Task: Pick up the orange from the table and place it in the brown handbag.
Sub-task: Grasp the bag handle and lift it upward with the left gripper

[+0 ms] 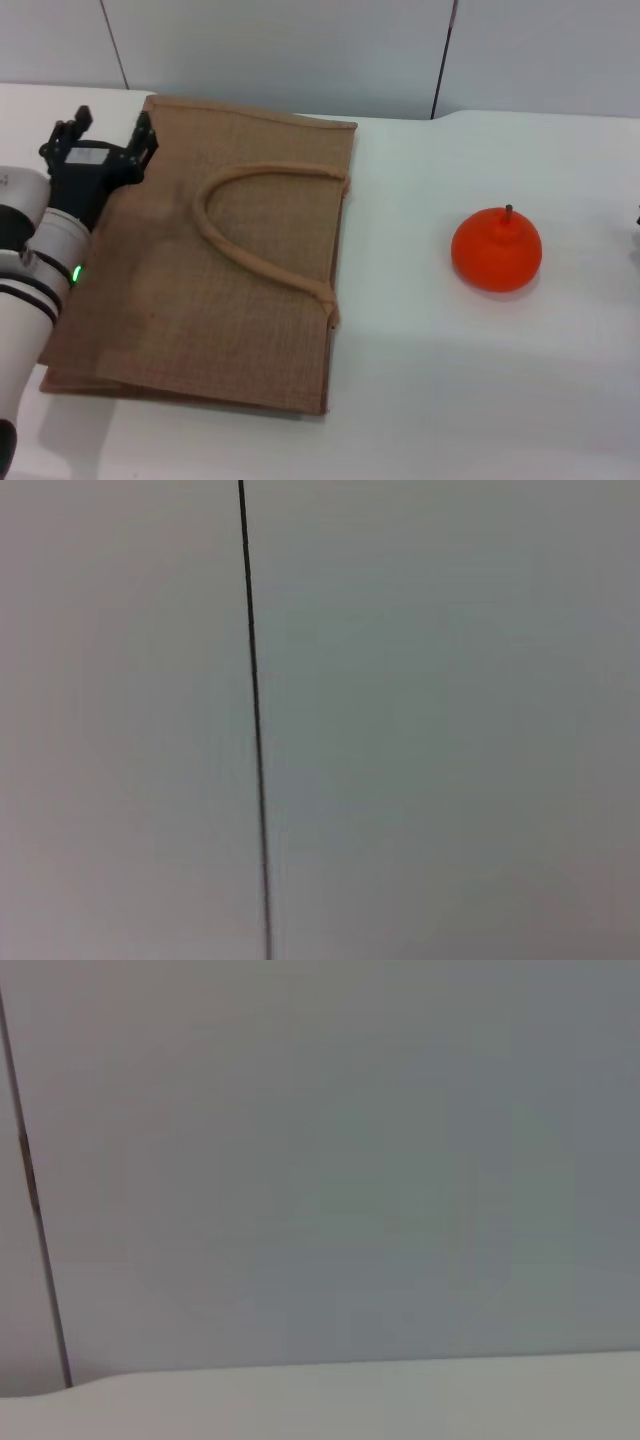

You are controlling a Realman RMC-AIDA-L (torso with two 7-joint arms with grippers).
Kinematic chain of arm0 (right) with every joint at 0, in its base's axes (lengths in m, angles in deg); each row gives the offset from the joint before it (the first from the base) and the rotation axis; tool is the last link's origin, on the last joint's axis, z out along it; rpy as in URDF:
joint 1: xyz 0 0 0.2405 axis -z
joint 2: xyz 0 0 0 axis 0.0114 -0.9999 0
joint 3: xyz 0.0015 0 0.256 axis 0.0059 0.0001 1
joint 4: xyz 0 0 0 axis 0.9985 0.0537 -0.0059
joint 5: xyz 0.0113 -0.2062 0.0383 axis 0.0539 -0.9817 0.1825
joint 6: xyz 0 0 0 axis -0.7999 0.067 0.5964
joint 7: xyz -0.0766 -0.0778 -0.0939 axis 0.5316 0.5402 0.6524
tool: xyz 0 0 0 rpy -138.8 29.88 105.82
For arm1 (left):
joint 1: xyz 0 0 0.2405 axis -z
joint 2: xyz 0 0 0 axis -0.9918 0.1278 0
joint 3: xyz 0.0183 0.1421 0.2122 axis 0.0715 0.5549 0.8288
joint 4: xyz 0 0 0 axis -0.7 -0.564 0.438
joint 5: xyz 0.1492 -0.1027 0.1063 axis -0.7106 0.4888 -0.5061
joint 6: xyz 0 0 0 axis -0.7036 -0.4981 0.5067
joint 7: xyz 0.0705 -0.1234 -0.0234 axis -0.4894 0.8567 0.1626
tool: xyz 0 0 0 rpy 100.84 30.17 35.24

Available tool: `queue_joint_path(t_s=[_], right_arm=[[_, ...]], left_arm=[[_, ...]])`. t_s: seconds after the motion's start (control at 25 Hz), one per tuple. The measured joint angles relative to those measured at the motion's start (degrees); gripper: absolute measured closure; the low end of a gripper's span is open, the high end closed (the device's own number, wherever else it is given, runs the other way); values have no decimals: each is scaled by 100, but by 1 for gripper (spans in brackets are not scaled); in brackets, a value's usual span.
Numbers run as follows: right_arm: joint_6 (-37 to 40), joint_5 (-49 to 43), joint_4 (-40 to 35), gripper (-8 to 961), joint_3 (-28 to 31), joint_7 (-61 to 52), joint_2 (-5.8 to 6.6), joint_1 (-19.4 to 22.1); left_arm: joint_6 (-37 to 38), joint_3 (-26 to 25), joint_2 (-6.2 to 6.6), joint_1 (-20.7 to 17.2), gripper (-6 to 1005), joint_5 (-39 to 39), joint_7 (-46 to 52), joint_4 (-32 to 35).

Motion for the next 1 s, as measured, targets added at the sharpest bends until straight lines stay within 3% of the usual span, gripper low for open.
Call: queue_joint_path(t_s=[0.32,0.72,1.0], right_arm=[[15,-10,0,71,-9,7,14,16],[174,-9,7,72,-8,-6,28,25],[185,-9,10,72,-8,3,33,42]], left_arm=[[-66,422,151,18,273,-278,94,408],[373,406,574,120,281,-2110,1619,662],[-161,396,704,298,287,-2714,1984,638]])
